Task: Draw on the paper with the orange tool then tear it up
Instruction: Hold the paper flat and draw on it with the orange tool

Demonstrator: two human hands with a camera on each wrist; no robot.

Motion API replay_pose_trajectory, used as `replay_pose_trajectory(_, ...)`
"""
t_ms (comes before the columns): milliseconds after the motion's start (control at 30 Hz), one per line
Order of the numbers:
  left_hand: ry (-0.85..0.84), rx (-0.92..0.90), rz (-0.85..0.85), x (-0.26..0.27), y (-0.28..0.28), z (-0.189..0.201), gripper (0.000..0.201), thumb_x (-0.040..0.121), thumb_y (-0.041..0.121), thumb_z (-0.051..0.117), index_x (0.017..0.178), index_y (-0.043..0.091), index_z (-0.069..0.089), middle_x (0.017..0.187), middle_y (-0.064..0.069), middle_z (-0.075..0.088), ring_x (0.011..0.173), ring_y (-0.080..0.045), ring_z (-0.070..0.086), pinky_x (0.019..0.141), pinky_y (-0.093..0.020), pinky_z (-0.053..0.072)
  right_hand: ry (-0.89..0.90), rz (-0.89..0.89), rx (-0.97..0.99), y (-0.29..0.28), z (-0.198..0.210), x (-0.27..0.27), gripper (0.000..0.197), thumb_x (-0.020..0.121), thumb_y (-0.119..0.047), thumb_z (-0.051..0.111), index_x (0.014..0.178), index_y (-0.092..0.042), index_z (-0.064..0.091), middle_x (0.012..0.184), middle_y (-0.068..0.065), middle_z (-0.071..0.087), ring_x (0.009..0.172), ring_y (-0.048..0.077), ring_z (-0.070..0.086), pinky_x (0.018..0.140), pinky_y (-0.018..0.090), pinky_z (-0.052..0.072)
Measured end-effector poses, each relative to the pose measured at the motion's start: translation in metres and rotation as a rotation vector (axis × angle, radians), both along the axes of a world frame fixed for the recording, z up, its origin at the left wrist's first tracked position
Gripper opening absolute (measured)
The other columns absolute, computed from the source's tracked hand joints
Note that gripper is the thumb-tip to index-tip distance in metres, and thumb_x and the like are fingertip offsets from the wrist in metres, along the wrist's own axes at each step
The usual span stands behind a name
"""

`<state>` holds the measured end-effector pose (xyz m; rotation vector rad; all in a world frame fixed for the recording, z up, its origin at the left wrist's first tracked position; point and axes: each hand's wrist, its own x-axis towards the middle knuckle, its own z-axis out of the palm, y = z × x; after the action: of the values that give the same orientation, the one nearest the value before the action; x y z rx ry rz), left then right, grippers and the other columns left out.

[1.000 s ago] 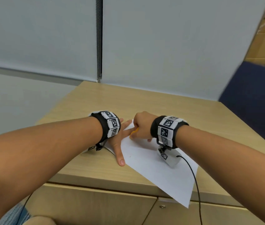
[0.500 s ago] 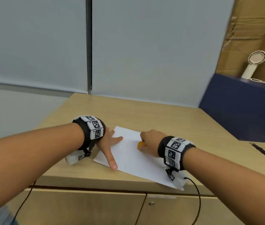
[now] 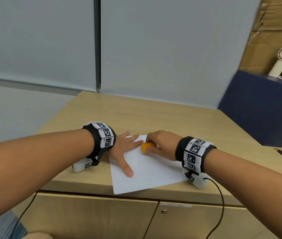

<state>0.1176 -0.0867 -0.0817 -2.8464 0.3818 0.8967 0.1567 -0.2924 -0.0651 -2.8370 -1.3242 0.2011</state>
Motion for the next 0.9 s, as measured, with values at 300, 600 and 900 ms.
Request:
replay_pose_trajectory(300,0.069,0.107,-0.032,0.017,0.000,-0.013,0.134,0.040,0.102,0.055,0.152,0.057,-0.002,0.153,0.007,-0.048,0.137,-0.040,-0.046,0.115,-0.071,-0.008,0.202,0.014,0.090,0.045,-0.009,-0.034,0.031,0.090,-0.032,0.067,0.092,-0.001,0.070,0.089,0.016,0.073,0.074,0.022,0.066,0.065,0.033,0.055)
replay_pose_trajectory(600,0.049,0.107,-0.028,0.014,-0.002,-0.013,0.139,0.052,0.092,0.064,0.154,0.044,-0.016,0.164,0.007,-0.027,0.142,-0.036,-0.041,0.116,-0.069,-0.009,0.125,-0.187,0.046,0.064,0.003,-0.014,0.029,0.087,-0.032,0.066,0.069,-0.015,0.051,0.069,0.003,0.057,0.056,0.017,0.055,0.047,0.025,0.040)
replay_pose_trajectory(900,-0.030,0.060,-0.016,0.009,-0.001,-0.012,0.150,0.044,0.094,0.063,0.150,0.041,-0.029,0.162,0.007,-0.033,0.146,-0.036,-0.034,0.117,-0.066,-0.008,0.058,-0.278,0.010,0.060,0.007,0.010,0.035,0.085,-0.036,0.069,0.065,-0.012,0.052,0.060,0.003,0.056,0.049,0.018,0.054,0.049,0.025,0.045)
